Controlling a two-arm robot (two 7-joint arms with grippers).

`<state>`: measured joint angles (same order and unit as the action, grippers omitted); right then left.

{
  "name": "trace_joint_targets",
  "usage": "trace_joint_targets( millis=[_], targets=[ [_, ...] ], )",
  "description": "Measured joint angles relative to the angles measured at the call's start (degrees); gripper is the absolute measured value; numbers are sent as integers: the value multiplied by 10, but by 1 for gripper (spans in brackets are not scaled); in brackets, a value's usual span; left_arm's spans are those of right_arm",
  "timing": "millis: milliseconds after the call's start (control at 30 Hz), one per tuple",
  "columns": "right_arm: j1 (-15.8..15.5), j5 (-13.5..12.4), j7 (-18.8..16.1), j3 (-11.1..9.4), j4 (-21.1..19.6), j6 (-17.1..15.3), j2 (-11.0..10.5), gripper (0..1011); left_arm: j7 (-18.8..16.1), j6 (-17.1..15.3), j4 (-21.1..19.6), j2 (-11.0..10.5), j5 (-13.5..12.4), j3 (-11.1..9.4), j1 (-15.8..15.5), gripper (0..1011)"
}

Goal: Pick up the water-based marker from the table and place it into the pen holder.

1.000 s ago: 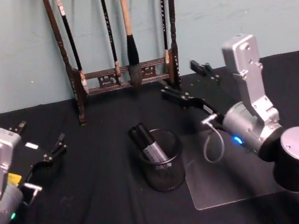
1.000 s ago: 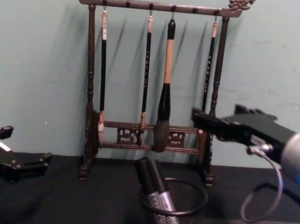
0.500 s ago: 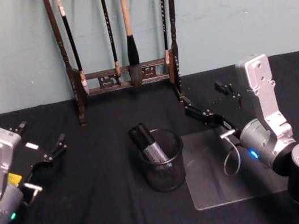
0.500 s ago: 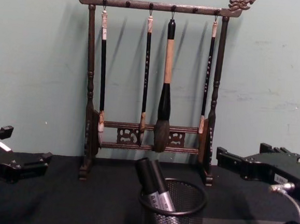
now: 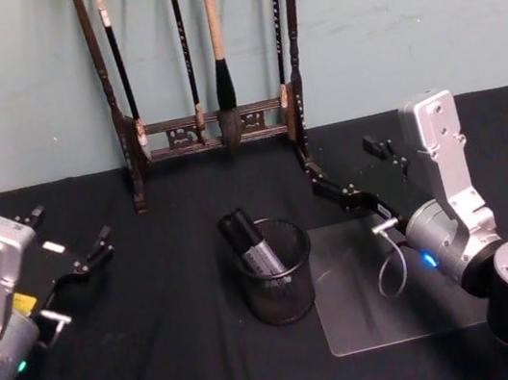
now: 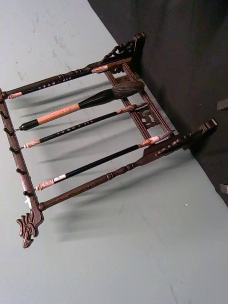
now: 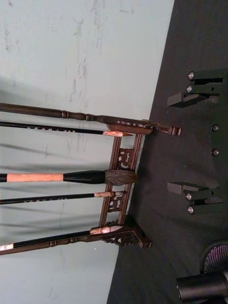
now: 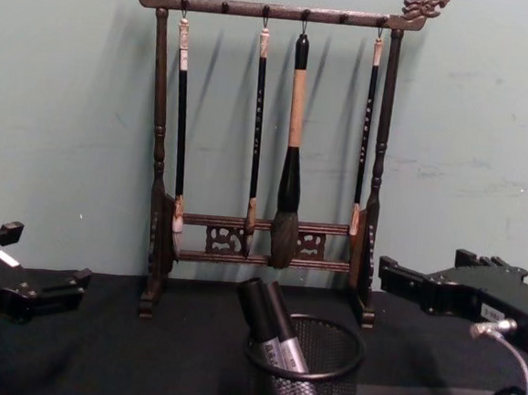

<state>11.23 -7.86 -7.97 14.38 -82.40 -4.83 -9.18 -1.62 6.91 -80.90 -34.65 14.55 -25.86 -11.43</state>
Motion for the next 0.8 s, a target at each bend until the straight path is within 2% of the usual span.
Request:
trace_joint_targets(
  millis=[800],
  targets=[
    [1,-1,-1,1,-1,1,0,1002,0,0,0,0,0,0,0,1001]
  ],
)
